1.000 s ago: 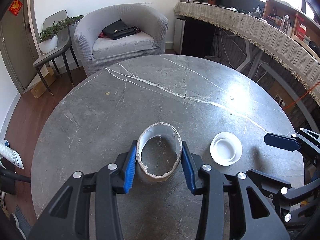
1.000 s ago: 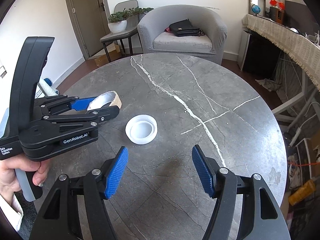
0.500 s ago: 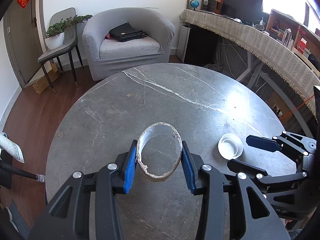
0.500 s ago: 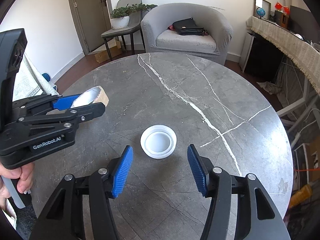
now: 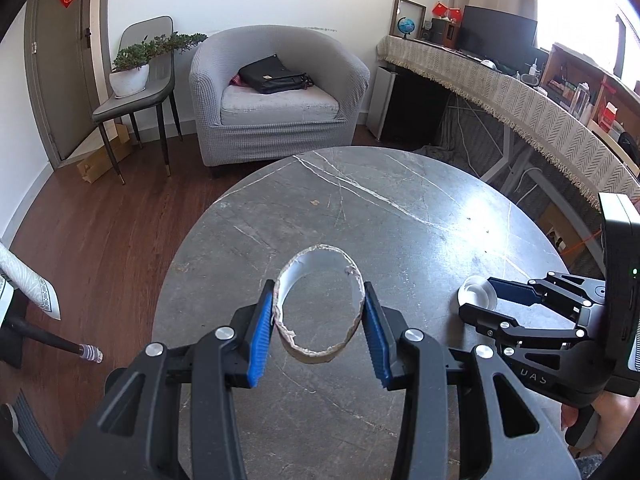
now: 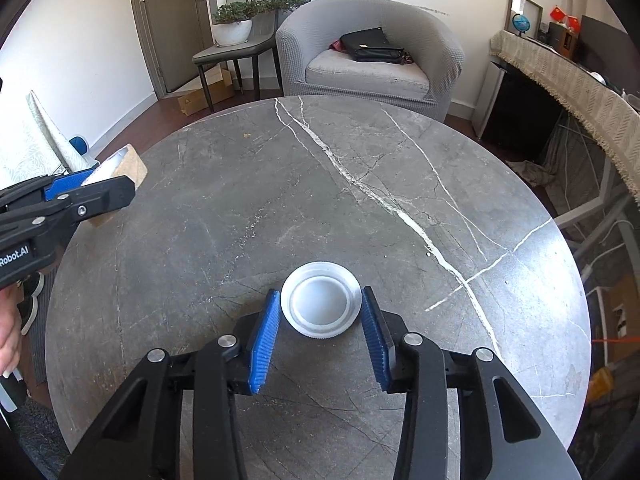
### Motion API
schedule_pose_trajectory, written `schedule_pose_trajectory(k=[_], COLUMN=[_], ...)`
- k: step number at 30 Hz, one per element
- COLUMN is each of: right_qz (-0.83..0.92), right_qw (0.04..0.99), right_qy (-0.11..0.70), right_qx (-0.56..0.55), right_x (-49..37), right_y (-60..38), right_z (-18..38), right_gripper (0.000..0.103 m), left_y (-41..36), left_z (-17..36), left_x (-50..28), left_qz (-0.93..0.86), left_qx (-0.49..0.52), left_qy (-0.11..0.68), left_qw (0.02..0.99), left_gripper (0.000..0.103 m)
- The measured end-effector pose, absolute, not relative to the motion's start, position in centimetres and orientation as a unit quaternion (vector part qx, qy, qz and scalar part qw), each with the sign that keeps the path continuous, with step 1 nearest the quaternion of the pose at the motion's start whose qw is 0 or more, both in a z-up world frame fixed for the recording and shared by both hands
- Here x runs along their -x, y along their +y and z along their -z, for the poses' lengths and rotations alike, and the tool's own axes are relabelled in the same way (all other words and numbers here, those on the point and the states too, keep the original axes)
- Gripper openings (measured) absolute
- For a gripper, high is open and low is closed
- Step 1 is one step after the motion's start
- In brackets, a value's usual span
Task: Collect trash
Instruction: 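Carry the tape roll and white cap over the green bin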
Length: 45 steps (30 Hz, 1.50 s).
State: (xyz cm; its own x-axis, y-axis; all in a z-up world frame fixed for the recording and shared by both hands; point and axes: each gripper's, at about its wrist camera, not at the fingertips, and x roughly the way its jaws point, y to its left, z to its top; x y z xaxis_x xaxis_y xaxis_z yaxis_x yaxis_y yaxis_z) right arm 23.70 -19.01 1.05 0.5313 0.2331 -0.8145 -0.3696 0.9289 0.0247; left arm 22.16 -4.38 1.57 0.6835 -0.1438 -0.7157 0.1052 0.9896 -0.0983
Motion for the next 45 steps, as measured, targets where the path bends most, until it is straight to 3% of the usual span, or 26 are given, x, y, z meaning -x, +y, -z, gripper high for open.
schedule_pose_trajectory(k=[30, 45], right_qz=[-0.297, -0.353], right_qw=[0.852, 0.833], right_qy=[0.427, 0.423], right_qx=[0.055, 0.052], right_x=[-21.6, -20.1], right_y=[-6.5, -0.7], right_z=[-5.7, -6.9], right_gripper=[0.040, 0.040], left_y=[9.4, 15.7], left_z=[-0.9, 4.2], left_x=[-16.6, -14.8], left_qz=[-0.030, -0.072], left_qx=[0.053, 0.085], left_qy=[0.398, 0.458], left_qw=[0.915, 0.882], left_gripper=[0.044, 0.044])
